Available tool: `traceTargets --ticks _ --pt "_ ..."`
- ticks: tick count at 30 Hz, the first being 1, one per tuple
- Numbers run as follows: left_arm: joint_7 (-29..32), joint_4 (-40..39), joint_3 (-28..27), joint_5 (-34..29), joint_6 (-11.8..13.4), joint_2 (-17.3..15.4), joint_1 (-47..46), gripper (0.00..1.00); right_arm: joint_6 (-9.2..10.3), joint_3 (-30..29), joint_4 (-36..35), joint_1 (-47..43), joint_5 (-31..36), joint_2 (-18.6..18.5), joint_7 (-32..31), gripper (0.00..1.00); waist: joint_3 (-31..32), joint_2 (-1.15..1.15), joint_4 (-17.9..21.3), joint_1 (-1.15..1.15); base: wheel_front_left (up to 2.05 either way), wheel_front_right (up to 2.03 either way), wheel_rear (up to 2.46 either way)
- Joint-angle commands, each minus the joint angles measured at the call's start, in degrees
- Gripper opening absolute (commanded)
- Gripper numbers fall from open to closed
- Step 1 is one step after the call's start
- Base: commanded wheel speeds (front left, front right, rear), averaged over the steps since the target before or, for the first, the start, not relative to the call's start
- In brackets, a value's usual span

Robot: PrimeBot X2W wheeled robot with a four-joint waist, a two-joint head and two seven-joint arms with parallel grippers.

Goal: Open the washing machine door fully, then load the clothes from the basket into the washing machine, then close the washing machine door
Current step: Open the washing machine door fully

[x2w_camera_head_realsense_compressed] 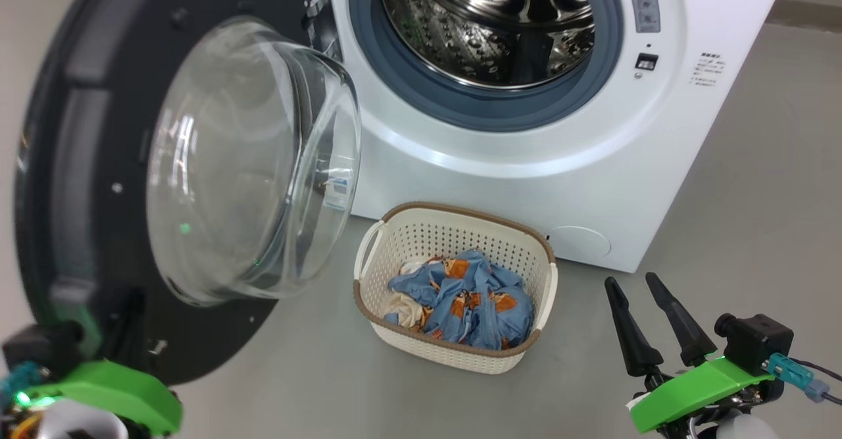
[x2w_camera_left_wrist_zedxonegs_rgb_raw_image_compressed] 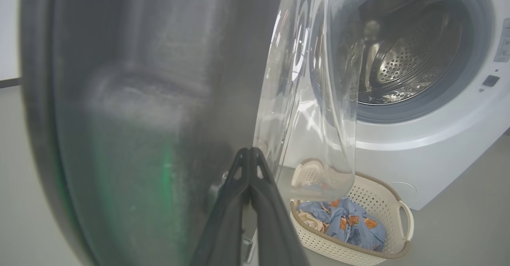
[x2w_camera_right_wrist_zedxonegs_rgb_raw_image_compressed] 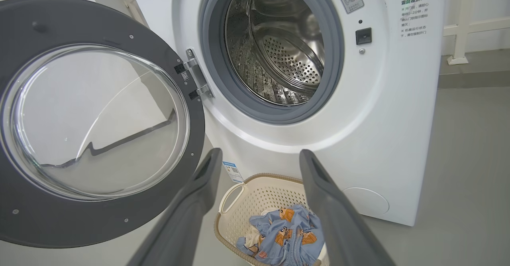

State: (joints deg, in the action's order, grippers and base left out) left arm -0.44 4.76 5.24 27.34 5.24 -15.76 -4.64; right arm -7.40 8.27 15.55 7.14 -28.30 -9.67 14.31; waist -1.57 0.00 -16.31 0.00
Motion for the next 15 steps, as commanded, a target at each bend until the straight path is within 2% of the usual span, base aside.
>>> traceTargets --ticks 1,8,15 --pt "0.3 0.8 -4.3 0.9 0.0 -3.7 -4.9 0.0 -0.09 0.9 -1.4 2.2 0.8 0.1 0.7 1.0 -1.1 0.0 -0.8 0.0 0.0 0.0 0.0" --pt "1.7 6.0 -6.7 2.8 -0.5 -6.2 -9.1 0.0 -0.09 0.5 -1.7 3.5 1.4 0.6 0.7 1.0 -3.6 0.0 -1.3 0.0 0.0 0.0 0.0" --pt "1.7 13.4 -7.4 3.2 -2.8 -9.8 -15.0 0.0 -0.09 0.2 -1.8 5.7 2.1 0.6 0.7 1.0 -7.0 0.0 -2.0 0.0 0.0 0.0 0.0"
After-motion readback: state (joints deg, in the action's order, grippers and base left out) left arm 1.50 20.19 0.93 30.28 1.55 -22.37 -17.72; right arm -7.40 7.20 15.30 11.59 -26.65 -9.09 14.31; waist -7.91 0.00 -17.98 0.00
